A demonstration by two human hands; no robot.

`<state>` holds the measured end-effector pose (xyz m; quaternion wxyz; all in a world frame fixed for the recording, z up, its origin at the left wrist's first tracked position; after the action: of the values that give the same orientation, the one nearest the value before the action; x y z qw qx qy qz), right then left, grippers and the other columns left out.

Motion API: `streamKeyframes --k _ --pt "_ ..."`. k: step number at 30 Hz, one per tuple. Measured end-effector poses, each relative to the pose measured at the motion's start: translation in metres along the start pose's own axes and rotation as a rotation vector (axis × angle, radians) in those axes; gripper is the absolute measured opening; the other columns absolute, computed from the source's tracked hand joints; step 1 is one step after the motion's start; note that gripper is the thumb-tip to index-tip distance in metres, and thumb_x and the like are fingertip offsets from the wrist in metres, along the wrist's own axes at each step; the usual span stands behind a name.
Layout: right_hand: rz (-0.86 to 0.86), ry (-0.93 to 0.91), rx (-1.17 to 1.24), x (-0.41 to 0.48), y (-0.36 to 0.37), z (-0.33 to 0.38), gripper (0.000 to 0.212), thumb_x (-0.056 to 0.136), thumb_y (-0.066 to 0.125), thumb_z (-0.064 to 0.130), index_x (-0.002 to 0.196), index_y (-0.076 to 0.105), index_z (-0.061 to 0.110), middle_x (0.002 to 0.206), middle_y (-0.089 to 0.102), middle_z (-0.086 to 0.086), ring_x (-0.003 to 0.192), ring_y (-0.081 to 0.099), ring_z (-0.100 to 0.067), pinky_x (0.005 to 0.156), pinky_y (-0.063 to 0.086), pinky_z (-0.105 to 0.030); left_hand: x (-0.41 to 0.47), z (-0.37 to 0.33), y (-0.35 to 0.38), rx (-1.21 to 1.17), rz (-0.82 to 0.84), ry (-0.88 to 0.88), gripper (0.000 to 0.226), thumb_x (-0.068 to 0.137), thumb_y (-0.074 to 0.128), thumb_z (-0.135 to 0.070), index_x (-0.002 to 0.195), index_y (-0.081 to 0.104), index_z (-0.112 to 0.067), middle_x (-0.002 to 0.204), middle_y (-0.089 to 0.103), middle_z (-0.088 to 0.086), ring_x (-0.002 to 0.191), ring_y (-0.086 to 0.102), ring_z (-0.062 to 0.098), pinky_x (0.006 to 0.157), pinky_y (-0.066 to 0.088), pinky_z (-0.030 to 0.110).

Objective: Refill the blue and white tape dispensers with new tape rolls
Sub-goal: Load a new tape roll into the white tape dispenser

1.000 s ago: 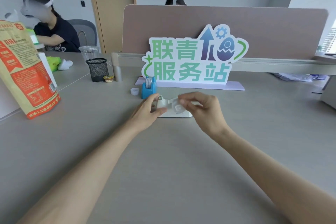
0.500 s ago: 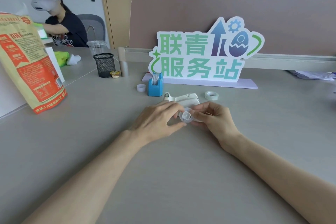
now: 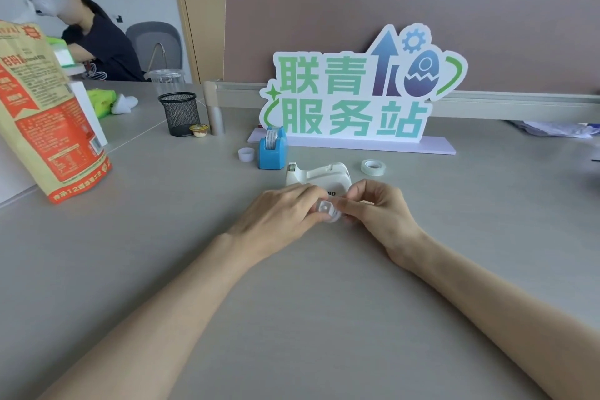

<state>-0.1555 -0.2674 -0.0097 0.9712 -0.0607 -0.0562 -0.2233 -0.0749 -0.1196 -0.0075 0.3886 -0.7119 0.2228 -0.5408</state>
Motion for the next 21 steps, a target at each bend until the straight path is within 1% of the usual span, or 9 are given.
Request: streamKeyframes --k 2,4,6,8,11,14,18,20,21 --pt "0.0 0.003 -0.015 0.0013 -0.002 -0.0005 0.025 0.079 0.078 0.008 0.067 0.056 0.013 0.062 0.056 -0.001 0.052 0.053 -0.011 0.055 0.045 -0.019 0.0024 -0.0022 0.0017 0.057 -0.002 0.06 0.029 0.088 0.047 -0.041 0.099 0.06 -0.017 0.088 0.065 -0.005 0.081 0.061 0.016 0.058 0.049 0.033" --pt "0.006 -0.006 -0.02 0.0026 -0.0032 -0.0006 0.026 0.08 0.076 0.007 0.066 0.055 0.014 0.061 0.055 -0.001 0.052 0.053 -0.012 0.057 0.044 -0.023 0.0042 -0.0048 0.0023 0.095 -0.028 0.103 0.029 0.087 0.047 -0.039 0.098 0.061 -0.016 0.085 0.065 -0.003 0.08 0.06 0.015 0.055 0.048 0.031" --pt "0.014 -0.009 -0.005 0.004 -0.0035 -0.0014 0.028 0.08 0.074 0.004 0.065 0.053 0.014 0.06 0.055 -0.002 0.052 0.053 -0.012 0.055 0.044 -0.021 0.0061 -0.0049 0.002 0.103 -0.048 0.127 0.027 0.087 0.048 -0.037 0.097 0.061 -0.015 0.084 0.064 -0.003 0.079 0.056 0.012 0.053 0.046 0.03" --pt "0.015 -0.002 0.025 0.006 -0.0035 -0.0029 0.028 0.08 0.074 0.004 0.065 0.053 0.014 0.067 0.055 -0.01 0.056 0.055 -0.016 0.055 0.045 -0.02 0.0069 -0.0043 0.0029 0.111 -0.055 0.127 0.026 0.087 0.048 -0.035 0.097 0.061 -0.015 0.083 0.063 -0.003 0.078 0.057 0.013 0.052 0.046 0.03" --pt "0.012 0.035 0.078 0.0058 -0.0033 -0.0041 0.03 0.079 0.076 0.004 0.064 0.052 0.015 0.072 0.057 -0.014 0.069 0.057 -0.024 0.062 0.047 -0.026 0.0059 -0.0039 0.0042 0.138 -0.053 0.135 0.024 0.088 0.05 -0.035 0.097 0.061 -0.015 0.081 0.063 -0.002 0.076 0.062 0.018 0.051 0.049 0.032" --pt "-0.001 0.044 0.111 0.005 -0.0036 -0.0038 0.03 0.078 0.076 0.003 0.064 0.053 0.015 0.072 0.058 -0.013 0.07 0.055 -0.024 0.064 0.046 -0.028 0.0061 -0.0047 0.004 0.142 -0.05 0.144 0.023 0.088 0.053 -0.034 0.096 0.062 -0.015 0.081 0.064 -0.003 0.077 0.063 0.018 0.054 0.05 0.034" --pt "-0.023 0.048 0.187 0.004 -0.0025 -0.0036 0.026 0.077 0.076 0.003 0.067 0.055 0.014 0.081 0.064 -0.018 0.076 0.057 -0.025 0.075 0.046 -0.035 0.0043 -0.0035 -0.0016 0.035 -0.058 0.04 0.025 0.091 0.049 -0.04 0.101 0.06 -0.02 0.089 0.064 -0.01 0.083 0.056 0.009 0.06 0.049 0.032" --pt "-0.086 0.025 0.198 0.004 -0.006 -0.0031 0.026 0.076 0.077 0.002 0.067 0.056 0.015 0.078 0.067 -0.012 0.072 0.06 -0.02 0.075 0.049 -0.031 0.0024 0.0009 -0.0026 -0.039 -0.084 -0.047 0.025 0.091 0.05 -0.043 0.101 0.058 -0.021 0.088 0.059 -0.015 0.08 0.049 0.005 0.063 0.045 0.028" --pt "-0.121 -0.008 0.145 0.0034 -0.0087 -0.0024 0.025 0.076 0.077 0.003 0.068 0.057 0.015 0.076 0.067 -0.008 0.069 0.06 -0.016 0.072 0.049 -0.027 0.0012 0.0047 -0.0019 -0.088 -0.095 -0.09 0.025 0.09 0.052 -0.043 0.101 0.057 -0.022 0.086 0.054 -0.018 0.077 0.045 0.002 0.064 0.044 0.027"
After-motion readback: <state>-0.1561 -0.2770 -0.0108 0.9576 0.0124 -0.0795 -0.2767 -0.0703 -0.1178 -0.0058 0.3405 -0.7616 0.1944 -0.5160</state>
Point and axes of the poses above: each hand's wrist, its own x-axis towards the middle knuckle, its own y-axis out of the palm, z = x × y, the point moved 3 cm from there along x, towards the middle knuckle
